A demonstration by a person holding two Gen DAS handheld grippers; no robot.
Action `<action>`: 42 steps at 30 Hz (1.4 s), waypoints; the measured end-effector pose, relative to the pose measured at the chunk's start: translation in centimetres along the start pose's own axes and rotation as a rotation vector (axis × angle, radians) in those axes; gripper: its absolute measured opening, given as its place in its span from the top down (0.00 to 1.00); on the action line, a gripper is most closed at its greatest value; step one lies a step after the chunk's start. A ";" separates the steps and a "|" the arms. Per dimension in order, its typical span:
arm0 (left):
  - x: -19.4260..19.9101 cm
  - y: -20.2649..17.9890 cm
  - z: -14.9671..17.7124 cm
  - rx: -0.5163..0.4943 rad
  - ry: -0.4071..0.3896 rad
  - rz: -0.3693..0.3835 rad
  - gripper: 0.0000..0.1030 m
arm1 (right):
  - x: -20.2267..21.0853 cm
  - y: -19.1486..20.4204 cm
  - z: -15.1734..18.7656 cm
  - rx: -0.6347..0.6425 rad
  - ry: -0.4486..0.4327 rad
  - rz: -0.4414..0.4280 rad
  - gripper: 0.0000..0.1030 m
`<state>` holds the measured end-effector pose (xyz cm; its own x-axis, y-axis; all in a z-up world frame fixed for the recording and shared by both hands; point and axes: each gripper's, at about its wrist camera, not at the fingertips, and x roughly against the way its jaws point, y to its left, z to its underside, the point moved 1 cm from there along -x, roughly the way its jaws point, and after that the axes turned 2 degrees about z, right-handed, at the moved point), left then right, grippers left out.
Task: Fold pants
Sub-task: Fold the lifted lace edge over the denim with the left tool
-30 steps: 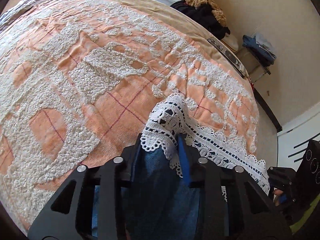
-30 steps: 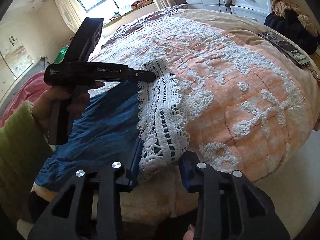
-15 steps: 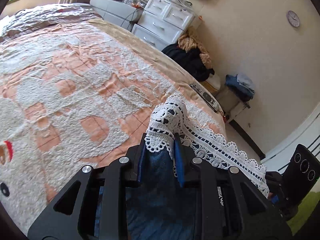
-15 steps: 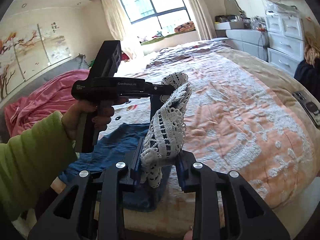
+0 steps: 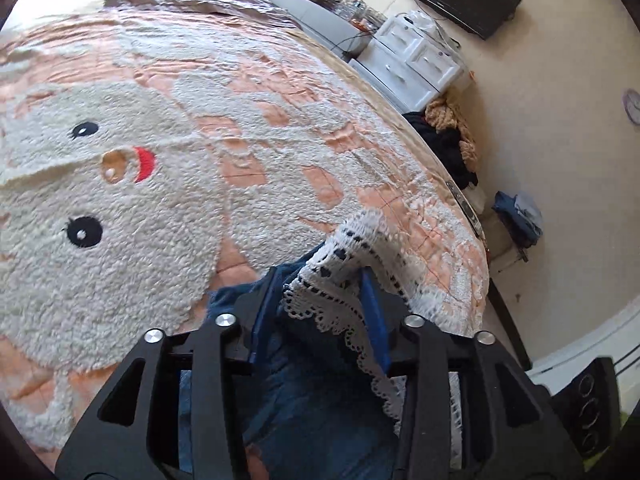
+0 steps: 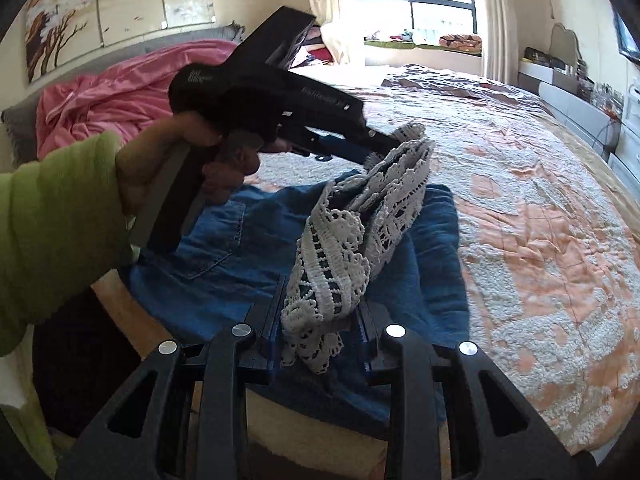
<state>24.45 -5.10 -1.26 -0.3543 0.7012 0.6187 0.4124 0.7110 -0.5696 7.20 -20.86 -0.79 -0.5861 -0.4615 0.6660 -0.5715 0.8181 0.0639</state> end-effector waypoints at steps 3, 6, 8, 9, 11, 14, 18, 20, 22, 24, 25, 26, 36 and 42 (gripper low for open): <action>2.2 1.2 0.2 0.070 -0.051 0.020 0.45 | -1.3 2.1 0.8 0.078 0.035 0.018 0.74; 3.6 2.1 0.8 0.112 -0.060 0.046 0.38 | -2.1 3.5 1.4 0.119 0.056 0.005 0.72; 3.8 2.5 1.3 0.130 -0.048 0.044 0.36 | -2.3 4.0 1.7 0.136 0.061 -0.004 0.71; 3.8 2.5 1.7 0.132 -0.036 0.040 0.33 | -2.3 4.2 1.9 0.144 0.064 -0.012 0.68; 3.5 2.7 2.3 0.128 -0.014 -0.005 0.33 | -2.0 4.3 2.0 0.140 0.060 -0.039 0.60; 2.6 3.4 3.0 0.146 0.025 -0.074 0.33 | -0.9 3.7 2.0 0.106 0.032 -0.096 0.51; 1.9 3.9 3.3 0.155 0.036 -0.113 0.68 | 0.7 3.5 2.3 0.066 0.014 -0.158 0.47; 1.9 3.9 3.1 0.154 0.030 -0.119 0.79 | 1.4 2.8 2.3 0.035 0.003 -0.163 0.47; 2.2 3.6 2.8 0.137 0.018 -0.115 0.82 | 1.6 2.5 2.1 0.009 0.005 -0.169 0.47; 2.3 3.2 2.5 0.117 -0.002 -0.111 0.82 | 0.8 2.9 2.3 0.017 0.021 -0.177 0.47; 2.2 3.2 2.5 0.110 -0.007 -0.120 0.82 | 0.3 3.5 2.5 0.031 0.038 -0.183 0.46; 2.0 3.2 2.6 0.106 -0.004 -0.134 0.82 | -0.3 4.0 2.4 0.045 0.057 -0.197 0.45; 3.5 3.8 2.9 0.116 -0.060 -0.244 0.64 | 0.1 5.1 2.7 0.068 0.073 -0.260 0.38; 7.5 1.1 3.3 0.051 -0.133 -0.342 0.43 | 2.4 2.7 2.6 -0.005 0.037 -0.276 0.38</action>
<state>19.51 1.16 0.99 -0.5713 0.4211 0.7044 0.2099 0.9047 -0.3706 2.82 -20.66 -0.94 -0.3870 -0.6544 0.6496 -0.7036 0.6649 0.2507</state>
